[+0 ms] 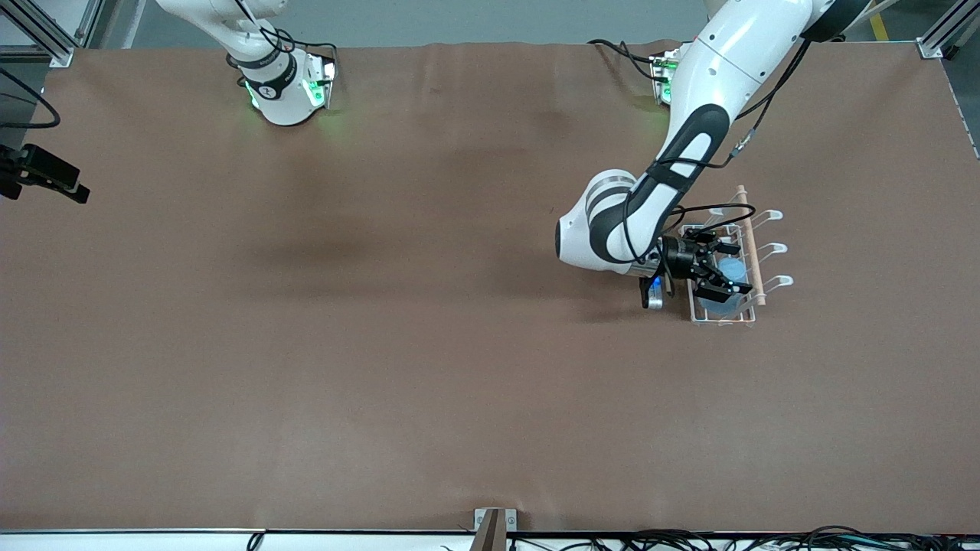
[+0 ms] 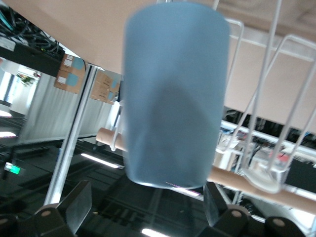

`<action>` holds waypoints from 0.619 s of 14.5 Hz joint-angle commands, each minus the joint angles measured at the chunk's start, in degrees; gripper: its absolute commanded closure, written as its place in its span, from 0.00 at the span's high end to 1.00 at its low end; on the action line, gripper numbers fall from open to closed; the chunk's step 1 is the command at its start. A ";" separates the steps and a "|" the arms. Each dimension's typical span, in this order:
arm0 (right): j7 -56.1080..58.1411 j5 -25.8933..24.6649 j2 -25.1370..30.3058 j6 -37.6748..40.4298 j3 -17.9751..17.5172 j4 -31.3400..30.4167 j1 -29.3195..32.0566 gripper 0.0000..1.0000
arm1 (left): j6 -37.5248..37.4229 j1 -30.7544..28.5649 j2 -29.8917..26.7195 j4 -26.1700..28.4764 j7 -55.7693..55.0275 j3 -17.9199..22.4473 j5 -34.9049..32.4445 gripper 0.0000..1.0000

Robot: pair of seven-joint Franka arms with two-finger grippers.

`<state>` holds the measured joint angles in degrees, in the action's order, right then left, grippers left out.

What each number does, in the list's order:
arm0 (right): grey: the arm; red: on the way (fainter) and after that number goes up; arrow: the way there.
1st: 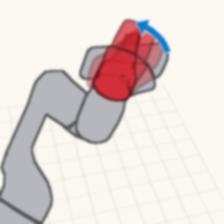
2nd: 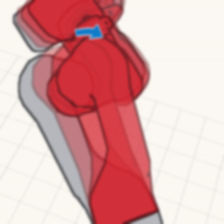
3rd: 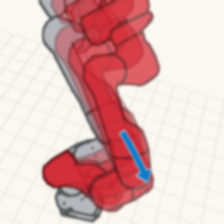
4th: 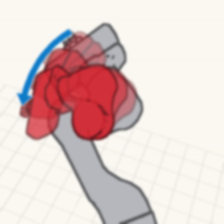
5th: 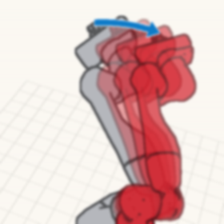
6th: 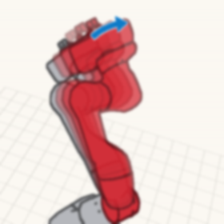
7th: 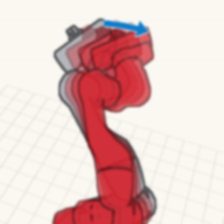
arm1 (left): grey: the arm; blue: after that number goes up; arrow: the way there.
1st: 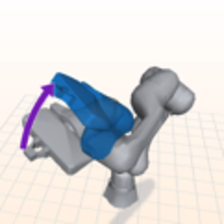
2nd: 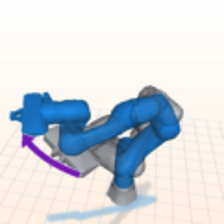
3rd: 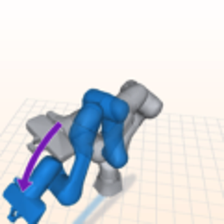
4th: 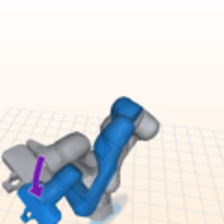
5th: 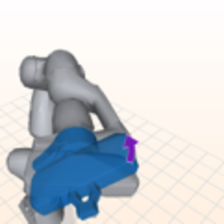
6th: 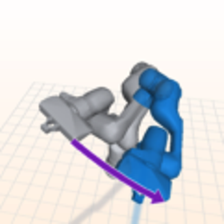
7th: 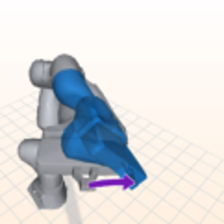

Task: Hang cup on cup holder
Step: 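Lower the cup onto a rack hook and open the left gripper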

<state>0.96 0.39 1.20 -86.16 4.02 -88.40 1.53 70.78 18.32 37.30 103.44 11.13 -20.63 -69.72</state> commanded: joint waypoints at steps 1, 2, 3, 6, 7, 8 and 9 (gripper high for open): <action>-0.43 0.15 -0.23 0.20 0.11 0.51 -1.26 1.00 | 0.76 -1.88 -1.44 -4.19 -2.77 -0.63 5.18 1.00; -0.43 -0.38 -0.15 0.03 0.19 0.51 -2.05 1.00 | 0.76 -2.85 -2.23 -7.17 -3.74 -0.81 8.51 1.00; -0.34 -0.73 -0.23 -0.24 0.11 0.77 -2.06 1.00 | 0.76 -3.03 -2.58 -11.03 -4.36 -0.81 12.99 1.00; -0.25 -0.56 -0.23 0.11 0.19 1.73 -1.97 1.00 | 0.67 -2.50 -2.59 -24.21 -7.78 -0.72 21.80 1.00; -0.25 -0.47 -0.23 0.11 0.11 1.74 -2.15 1.00 | 0.67 -2.50 -2.59 -27.04 -9.27 -0.64 23.47 1.00; -0.43 -0.39 -0.23 0.11 0.11 1.91 -2.24 1.00 | 0.59 -2.94 -3.11 -29.68 -10.68 -0.64 25.49 1.00; -0.52 -0.39 -0.15 0.20 0.11 2.09 -2.24 1.00 | 0.58 -3.90 -4.16 -31.35 -11.30 -0.64 29.43 1.00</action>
<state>0.98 0.25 1.10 -86.35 3.83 -87.24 0.03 71.81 15.81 33.36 76.98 2.18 -20.80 -45.53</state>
